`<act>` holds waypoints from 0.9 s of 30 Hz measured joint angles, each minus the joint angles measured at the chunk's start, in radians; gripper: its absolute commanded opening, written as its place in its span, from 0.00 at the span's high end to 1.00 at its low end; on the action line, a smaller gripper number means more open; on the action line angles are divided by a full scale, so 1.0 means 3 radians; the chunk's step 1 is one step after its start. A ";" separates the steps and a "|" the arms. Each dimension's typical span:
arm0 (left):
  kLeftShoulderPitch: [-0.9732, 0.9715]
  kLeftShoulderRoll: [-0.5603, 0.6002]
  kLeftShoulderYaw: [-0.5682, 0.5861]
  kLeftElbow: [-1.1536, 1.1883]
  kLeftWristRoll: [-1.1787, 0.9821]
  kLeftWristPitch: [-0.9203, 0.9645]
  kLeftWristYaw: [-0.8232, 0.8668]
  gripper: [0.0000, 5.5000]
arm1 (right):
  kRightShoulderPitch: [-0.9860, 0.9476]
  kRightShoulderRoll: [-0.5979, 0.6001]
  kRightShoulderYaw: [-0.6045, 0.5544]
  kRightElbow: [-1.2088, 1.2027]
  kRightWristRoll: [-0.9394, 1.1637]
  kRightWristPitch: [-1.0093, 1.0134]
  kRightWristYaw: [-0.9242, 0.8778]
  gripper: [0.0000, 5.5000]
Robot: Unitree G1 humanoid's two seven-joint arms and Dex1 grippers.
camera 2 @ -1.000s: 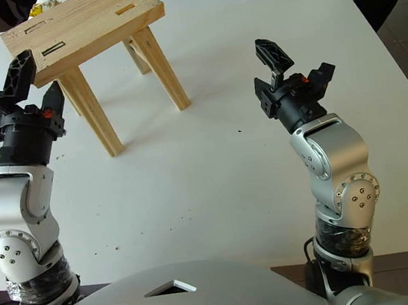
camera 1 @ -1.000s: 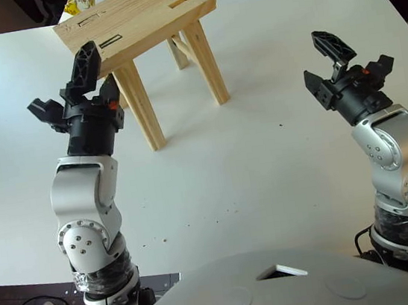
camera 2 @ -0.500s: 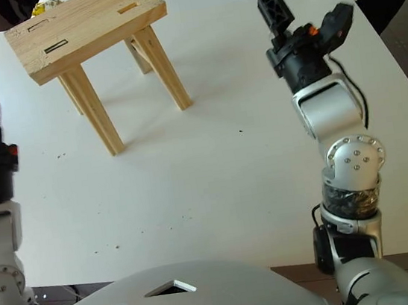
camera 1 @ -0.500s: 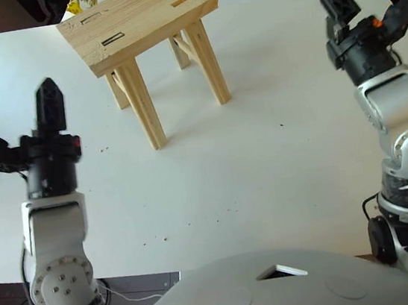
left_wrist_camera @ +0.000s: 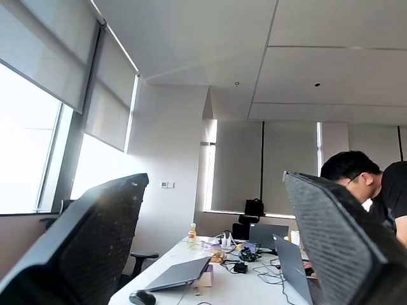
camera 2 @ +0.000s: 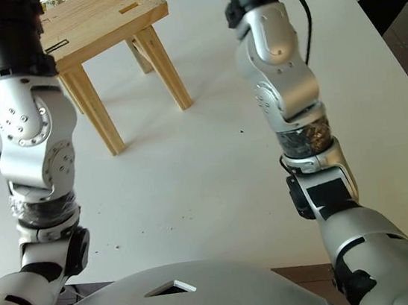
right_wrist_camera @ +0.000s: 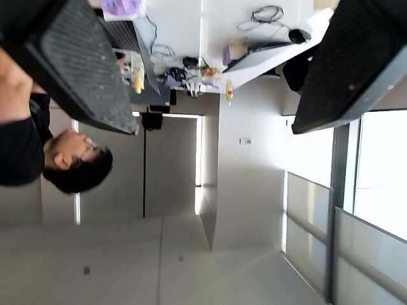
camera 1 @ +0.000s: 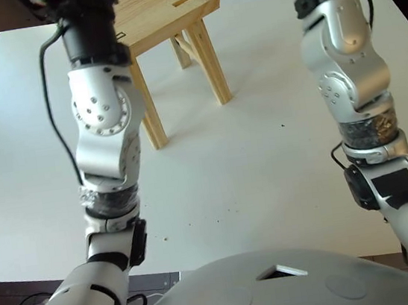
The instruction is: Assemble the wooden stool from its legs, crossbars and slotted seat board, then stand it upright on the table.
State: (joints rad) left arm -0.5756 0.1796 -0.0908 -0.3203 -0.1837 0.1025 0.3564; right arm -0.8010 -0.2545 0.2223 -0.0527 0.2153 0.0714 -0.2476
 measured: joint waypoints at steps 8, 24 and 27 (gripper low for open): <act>-0.0207 -0.0275 -0.0130 0.0585 0.0552 -0.0353 -0.0188 0.28 | -0.0175 0.0448 -0.0061 0.0487 -0.0525 -0.0249 0.0077 0.23; -0.0224 -0.0635 0.0038 0.0454 0.0670 -0.0148 -0.0355 0.39 | -0.0033 0.0936 -0.0241 0.0180 -0.0865 -0.0054 0.0120 0.35; -0.0220 -0.0687 0.0030 0.0436 0.0674 -0.0103 -0.0415 0.39 | 0.0086 0.1049 -0.0253 0.0077 -0.0870 0.0032 0.0083 0.35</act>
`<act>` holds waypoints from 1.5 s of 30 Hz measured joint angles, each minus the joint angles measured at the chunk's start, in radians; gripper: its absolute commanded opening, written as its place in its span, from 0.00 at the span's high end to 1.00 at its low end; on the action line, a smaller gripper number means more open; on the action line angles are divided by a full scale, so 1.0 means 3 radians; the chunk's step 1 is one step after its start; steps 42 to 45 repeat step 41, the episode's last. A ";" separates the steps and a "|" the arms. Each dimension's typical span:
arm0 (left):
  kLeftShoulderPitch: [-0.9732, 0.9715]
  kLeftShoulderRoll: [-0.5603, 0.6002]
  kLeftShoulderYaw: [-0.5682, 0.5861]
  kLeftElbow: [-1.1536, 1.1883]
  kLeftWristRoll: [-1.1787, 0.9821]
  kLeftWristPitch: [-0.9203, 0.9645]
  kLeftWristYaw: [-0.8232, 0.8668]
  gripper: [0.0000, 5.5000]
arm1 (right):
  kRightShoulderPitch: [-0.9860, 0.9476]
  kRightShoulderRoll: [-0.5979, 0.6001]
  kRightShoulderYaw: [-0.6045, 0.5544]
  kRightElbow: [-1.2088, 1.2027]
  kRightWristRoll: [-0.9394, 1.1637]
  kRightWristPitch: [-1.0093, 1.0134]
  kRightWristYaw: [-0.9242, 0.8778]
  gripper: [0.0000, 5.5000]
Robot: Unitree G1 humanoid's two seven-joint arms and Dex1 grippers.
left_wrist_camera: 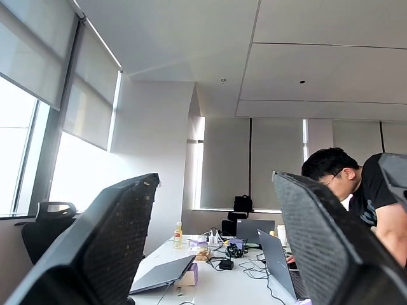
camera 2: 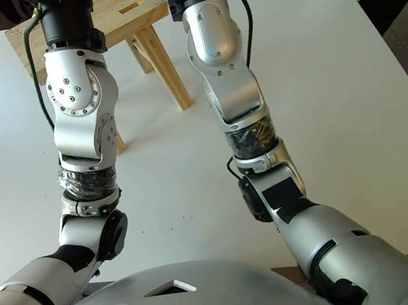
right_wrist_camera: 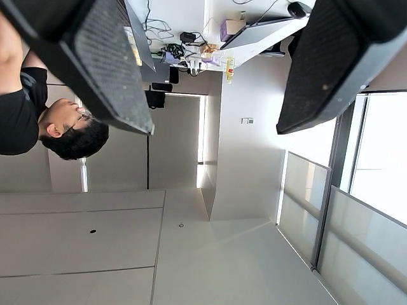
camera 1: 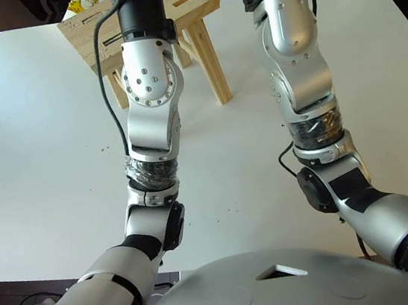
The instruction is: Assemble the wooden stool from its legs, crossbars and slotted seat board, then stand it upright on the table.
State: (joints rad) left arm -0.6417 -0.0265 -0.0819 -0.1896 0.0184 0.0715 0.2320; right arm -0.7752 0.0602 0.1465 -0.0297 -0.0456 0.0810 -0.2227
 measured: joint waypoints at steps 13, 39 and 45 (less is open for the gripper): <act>-0.0102 -0.0199 0.0076 -0.0009 0.0060 0.0084 -0.0047 0.44 | 0.0139 0.0189 -0.0021 -0.0276 -0.0236 0.0112 -0.0143 0.35; -0.0182 -0.0294 -0.0095 -0.0051 0.1010 0.0460 0.0458 0.44 | -0.0237 0.0187 -0.0225 0.0286 0.0046 -0.0051 0.0409 0.35; -0.0182 -0.0297 -0.0116 -0.0073 0.1058 0.0497 0.0470 0.44 | -0.0305 0.0190 -0.0295 0.0344 0.0104 -0.0011 0.0359 0.35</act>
